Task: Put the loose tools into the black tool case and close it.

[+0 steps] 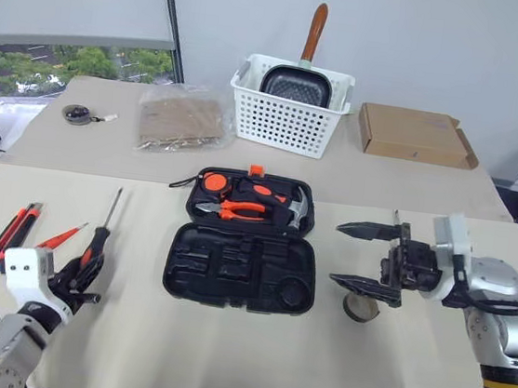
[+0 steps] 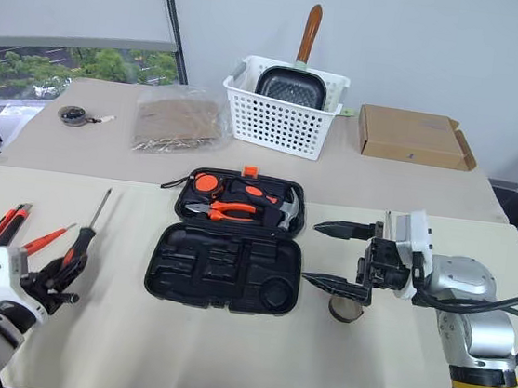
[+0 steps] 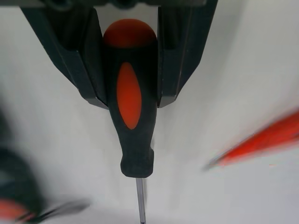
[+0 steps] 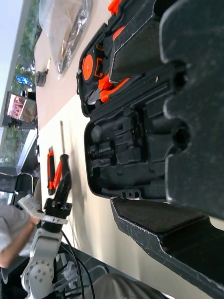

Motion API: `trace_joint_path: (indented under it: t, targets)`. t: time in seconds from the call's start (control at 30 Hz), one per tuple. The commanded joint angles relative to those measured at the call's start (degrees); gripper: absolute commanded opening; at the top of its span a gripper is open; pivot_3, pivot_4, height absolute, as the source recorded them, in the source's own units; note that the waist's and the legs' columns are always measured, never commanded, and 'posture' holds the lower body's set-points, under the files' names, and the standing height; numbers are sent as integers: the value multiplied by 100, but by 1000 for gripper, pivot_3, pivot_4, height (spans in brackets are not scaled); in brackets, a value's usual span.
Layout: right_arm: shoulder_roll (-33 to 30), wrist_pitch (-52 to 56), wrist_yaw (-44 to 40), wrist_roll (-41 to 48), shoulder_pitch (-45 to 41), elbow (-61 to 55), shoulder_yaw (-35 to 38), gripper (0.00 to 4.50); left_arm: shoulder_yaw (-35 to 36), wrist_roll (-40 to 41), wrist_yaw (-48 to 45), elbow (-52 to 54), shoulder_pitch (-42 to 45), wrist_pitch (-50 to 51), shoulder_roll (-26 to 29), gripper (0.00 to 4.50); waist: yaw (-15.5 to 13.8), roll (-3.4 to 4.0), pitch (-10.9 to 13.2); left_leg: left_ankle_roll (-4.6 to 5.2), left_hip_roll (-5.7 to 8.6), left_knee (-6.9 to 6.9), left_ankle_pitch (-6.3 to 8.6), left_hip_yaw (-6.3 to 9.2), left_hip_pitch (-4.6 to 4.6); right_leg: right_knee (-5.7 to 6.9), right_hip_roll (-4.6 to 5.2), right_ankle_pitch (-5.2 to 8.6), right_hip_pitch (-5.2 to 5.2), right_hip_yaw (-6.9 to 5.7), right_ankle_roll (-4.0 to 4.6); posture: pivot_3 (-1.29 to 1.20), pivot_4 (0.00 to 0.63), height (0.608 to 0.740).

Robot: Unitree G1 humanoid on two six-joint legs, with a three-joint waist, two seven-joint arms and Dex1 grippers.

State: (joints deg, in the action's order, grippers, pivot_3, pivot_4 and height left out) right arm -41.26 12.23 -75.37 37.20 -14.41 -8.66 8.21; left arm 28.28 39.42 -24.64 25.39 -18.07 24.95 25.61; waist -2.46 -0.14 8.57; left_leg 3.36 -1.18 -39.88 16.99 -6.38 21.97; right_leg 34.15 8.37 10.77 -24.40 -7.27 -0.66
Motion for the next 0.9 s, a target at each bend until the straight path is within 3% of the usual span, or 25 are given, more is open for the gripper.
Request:
trace_joint_path:
  t: [0.03, 0.23, 0.4, 0.63, 0.9]
  targets:
    - [-110, -76, 5, 67, 73, -98, 281, 4500, -34, 118, -1104, 266, 221, -386, 583, 950, 5, 1, 0, 1, 1, 0, 0, -2, -1, 1, 1, 0, 2, 6, -1, 0, 150, 700]
    - [-158, -113, 70, 9, 241, -59, 437, 4500, -919, -122, -3511, -640, 1317, -925, 1866, 950, 21, 4, 0, -8, 3, 1, -7, -8, 0, 4, -19, 6, 1, 2, -11, 0, 150, 700]
    - [-163, -127, 295, -10, 543, -276, 631, 4500, -2221, -1071, -5142, -2346, 2953, -1812, 2276, 950, 7, 7, -1, -7, 0, 1, -28, -9, 4, 10, -46, 11, 0, 5, -17, 0, 150, 700]
    - [-73, -179, 774, 3, 1278, -824, 1058, 4500, -3472, -2087, -6715, -5515, 5266, -3338, 1648, 950, 21, 5, 0, 20, -9, -1, -50, -11, 10, 8, -64, 4, 1, 5, -5, 0, 150, 700]
    - [96, -158, 1332, 69, 2060, -1579, 1424, 4500, -4265, -2528, -6786, -7627, 6653, -4406, 1194, 950, 58, -1, 3, 24, -29, -7, -49, -21, 14, -2, -83, -15, -2, 15, 24, 0, 150, 700]
